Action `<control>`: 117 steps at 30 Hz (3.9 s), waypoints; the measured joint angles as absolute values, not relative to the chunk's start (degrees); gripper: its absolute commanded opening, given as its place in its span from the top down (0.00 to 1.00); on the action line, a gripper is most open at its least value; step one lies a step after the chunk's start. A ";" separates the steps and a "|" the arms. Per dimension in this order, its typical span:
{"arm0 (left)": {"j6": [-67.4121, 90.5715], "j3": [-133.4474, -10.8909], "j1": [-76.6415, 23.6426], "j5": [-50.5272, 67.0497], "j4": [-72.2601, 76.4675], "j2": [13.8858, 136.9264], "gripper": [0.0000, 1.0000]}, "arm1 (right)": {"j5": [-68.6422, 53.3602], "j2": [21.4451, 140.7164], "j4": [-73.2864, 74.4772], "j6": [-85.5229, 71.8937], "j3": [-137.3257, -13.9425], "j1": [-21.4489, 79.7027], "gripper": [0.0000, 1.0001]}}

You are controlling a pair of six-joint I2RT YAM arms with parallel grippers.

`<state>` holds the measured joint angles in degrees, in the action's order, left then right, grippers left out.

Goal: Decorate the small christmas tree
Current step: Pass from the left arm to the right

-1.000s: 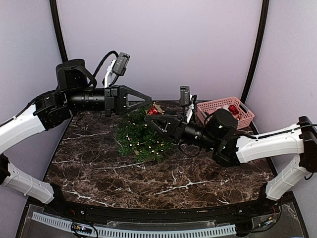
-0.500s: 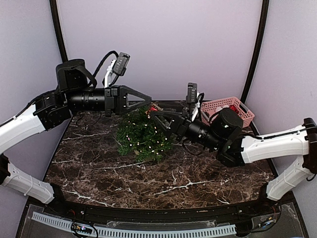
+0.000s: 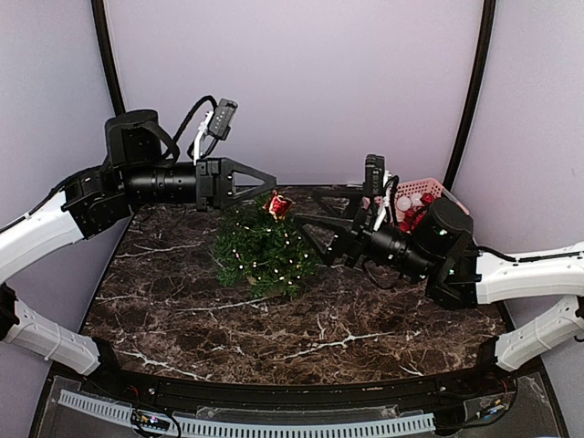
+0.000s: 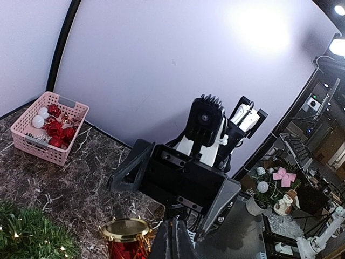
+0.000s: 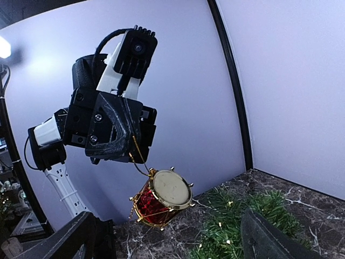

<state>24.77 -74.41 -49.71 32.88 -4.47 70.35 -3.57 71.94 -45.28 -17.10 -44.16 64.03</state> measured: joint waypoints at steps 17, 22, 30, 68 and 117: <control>26.02 -75.88 -49.65 34.09 -7.79 71.68 1.00 | 6.20 69.82 -32.49 11.77 -44.66 69.78 0.06; 26.44 -76.05 -49.63 34.94 -8.01 72.25 1.00 | 12.64 71.61 -34.76 19.31 -45.87 72.12 0.07; 27.42 -76.05 -49.52 35.20 -8.36 72.47 1.00 | 21.15 77.93 -40.21 29.15 -48.45 75.77 0.18; 30.55 -76.05 -47.99 37.34 -8.21 73.10 1.00 | 29.89 85.30 -48.40 39.03 -52.71 77.62 0.47; 24.58 -68.38 -42.96 25.96 -8.43 59.61 0.24 | 12.40 73.49 -34.48 7.79 -50.72 73.21 0.64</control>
<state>24.58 -68.38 -42.96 25.96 -8.43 59.61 12.40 73.49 -34.48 7.79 -50.72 73.21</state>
